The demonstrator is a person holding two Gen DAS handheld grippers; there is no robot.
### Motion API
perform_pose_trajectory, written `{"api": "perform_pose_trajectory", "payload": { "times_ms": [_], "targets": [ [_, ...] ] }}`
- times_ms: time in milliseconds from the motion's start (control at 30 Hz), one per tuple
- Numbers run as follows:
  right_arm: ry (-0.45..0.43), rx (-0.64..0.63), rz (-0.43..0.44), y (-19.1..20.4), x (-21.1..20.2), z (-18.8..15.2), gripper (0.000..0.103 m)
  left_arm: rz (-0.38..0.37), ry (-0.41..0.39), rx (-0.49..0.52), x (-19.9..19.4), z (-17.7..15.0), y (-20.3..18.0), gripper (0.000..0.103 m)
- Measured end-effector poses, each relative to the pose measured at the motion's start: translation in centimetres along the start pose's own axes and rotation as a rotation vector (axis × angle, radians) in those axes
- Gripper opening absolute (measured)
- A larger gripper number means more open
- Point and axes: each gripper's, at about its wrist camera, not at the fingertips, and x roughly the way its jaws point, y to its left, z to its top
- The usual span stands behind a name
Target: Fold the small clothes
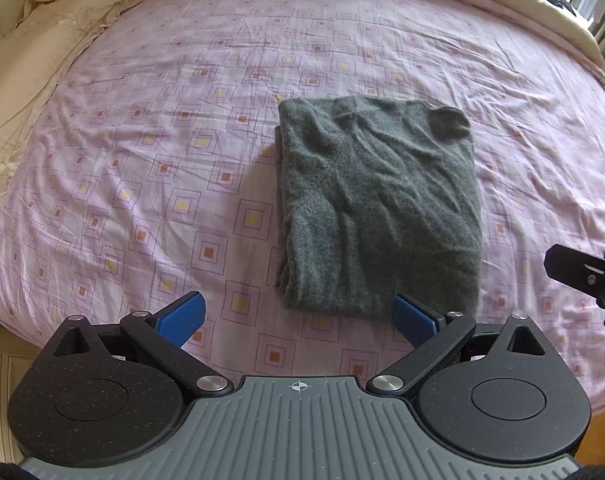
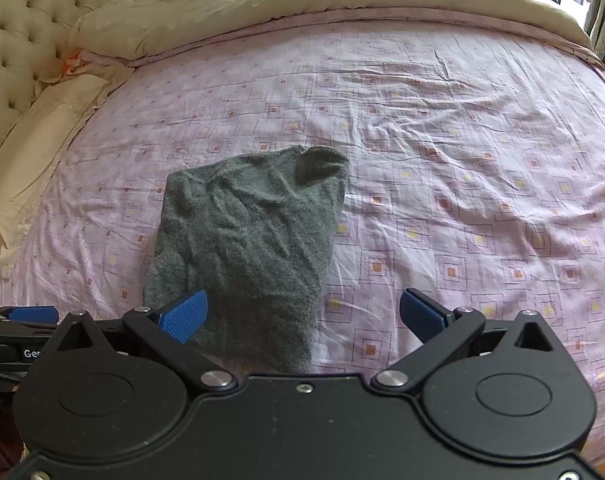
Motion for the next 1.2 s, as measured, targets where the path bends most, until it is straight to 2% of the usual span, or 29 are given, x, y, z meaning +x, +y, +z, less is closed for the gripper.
{"api": "perform_pose_trajectory", "payload": {
  "times_ms": [1200],
  "targets": [
    [0.024,0.048,0.026,-0.4,1.01,0.28,0.102,0.004,0.047,0.012,0.89,0.43,-0.23,0.101]
  ]
}}
